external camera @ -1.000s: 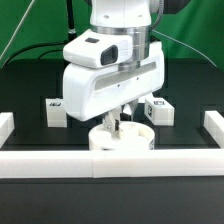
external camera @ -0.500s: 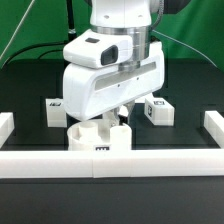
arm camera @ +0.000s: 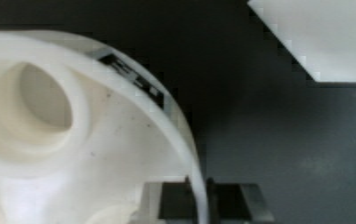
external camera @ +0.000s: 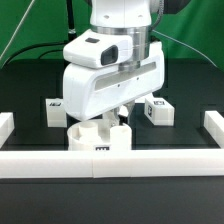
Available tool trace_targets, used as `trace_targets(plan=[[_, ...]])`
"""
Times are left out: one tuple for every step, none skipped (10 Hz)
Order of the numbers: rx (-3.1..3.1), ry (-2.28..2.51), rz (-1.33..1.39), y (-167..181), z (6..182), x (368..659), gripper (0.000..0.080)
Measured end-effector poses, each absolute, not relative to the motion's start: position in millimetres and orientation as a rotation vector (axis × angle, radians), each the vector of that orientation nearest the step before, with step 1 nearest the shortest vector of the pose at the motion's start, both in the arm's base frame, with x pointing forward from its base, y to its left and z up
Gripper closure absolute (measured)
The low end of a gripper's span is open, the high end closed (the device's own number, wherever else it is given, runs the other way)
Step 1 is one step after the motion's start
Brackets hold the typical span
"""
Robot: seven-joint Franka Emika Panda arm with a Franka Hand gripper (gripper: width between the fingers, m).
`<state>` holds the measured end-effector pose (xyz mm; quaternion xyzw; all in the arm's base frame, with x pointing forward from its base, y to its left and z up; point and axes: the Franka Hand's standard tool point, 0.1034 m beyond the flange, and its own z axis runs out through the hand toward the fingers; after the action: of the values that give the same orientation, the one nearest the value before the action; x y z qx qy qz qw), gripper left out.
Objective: Assemble stool
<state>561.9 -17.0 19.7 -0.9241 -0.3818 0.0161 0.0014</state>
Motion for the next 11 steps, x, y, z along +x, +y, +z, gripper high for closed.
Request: trace_targets(plan=[[-2.885,-1.253,0.031,-1.1,20.2,564.0,0.0774],[-2.862,-1.297,0.023,14.6,22.2,567.2,0.0774],[-2.841,-1.337,0.011,26.3,24.5,571.6,0.0774],[-2.792,-1.427,0.010,38.5,26.0,575.0,0.0774],[-2.716,-1.544,0.026,47.0,26.1,572.9,0.0774],[-2.706,-1.556,0.028,47.7,25.9,572.3,0.0774],[-2.706,-1.555,0.029,47.3,25.5,571.8,0.0774],[-2.706,-1.554,0.030,47.2,25.3,571.5,0.0774],[-2.706,-1.554,0.031,47.2,25.1,571.2,0.0774],[-2.706,-1.554,0.032,47.2,25.0,571.0,0.0774],[-2.702,-1.565,0.028,49.1,25.2,571.5,0.0774]])
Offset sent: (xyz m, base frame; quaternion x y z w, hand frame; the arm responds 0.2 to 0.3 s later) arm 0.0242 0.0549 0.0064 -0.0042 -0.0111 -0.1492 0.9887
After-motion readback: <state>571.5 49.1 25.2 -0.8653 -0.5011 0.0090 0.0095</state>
